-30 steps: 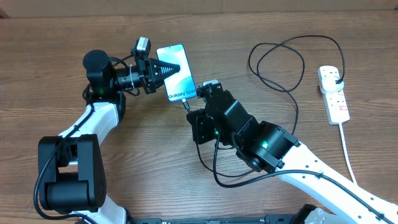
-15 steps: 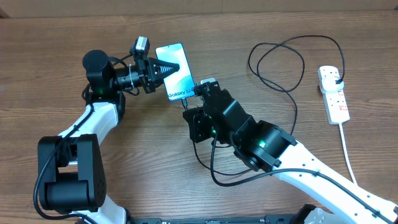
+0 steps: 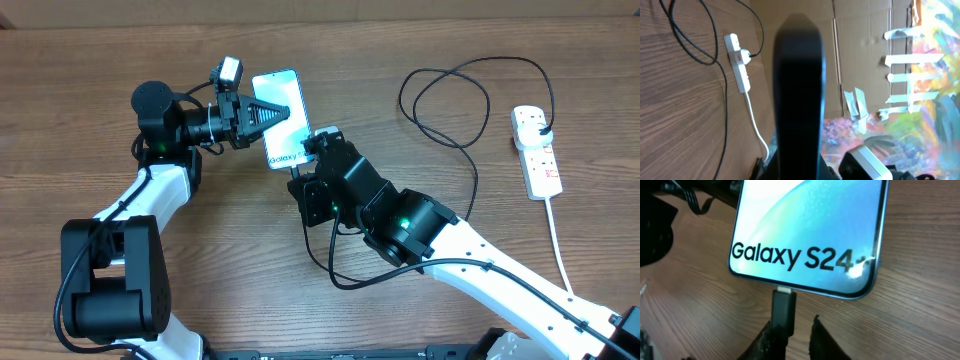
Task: Plug charger to phone and switch on socket
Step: 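Push the USB-C plug up into the phone's bottom port with right gripper, then release the plug and lower the phone toward the table with left gripper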
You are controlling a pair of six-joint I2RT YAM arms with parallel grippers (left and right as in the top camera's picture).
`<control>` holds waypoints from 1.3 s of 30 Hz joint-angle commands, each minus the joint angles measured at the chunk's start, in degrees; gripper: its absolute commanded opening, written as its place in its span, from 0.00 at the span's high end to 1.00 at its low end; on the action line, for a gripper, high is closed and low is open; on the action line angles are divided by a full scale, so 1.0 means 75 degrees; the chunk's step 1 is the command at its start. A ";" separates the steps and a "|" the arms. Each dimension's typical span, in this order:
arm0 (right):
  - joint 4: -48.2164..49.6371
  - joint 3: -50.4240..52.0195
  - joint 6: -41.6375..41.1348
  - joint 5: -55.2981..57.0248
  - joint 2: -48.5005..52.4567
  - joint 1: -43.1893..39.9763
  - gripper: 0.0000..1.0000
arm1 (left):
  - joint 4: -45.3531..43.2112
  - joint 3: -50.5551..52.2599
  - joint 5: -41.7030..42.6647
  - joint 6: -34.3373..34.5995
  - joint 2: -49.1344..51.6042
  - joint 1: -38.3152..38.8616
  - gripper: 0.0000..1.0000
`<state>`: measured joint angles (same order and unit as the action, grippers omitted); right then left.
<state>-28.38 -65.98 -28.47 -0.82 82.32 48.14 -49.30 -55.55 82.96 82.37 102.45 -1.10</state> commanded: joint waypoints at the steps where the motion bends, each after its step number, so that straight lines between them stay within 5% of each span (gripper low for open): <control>1: -0.0044 -0.0099 0.0000 0.0356 -0.0073 -0.0041 0.77 | -0.0067 -0.0064 0.0551 -0.0557 -0.0076 0.0064 0.96; 5: -0.0169 -0.0099 -0.0003 0.0356 -0.0076 -0.0041 0.78 | -0.0067 -0.0064 0.0548 -0.0560 -0.0076 0.0052 0.96; 11: -0.0079 -0.0099 0.0003 0.0466 -0.0073 -0.0041 0.96 | -0.0067 -0.0064 0.0606 -0.0714 -0.0076 0.0067 0.96; 30: 0.1017 -0.0242 0.0638 0.1081 -0.0090 -0.0096 0.96 | -0.1075 -0.0061 0.1014 -0.1005 -0.0079 0.1256 0.96; 39: 0.0498 -0.0323 0.0632 0.1081 -0.0903 -0.0134 0.50 | -0.1070 -0.0061 0.0574 -0.0903 -0.0076 0.1043 0.96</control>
<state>-26.44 -64.64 -25.36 2.74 81.65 48.64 -57.45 -57.01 79.07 74.39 102.45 3.60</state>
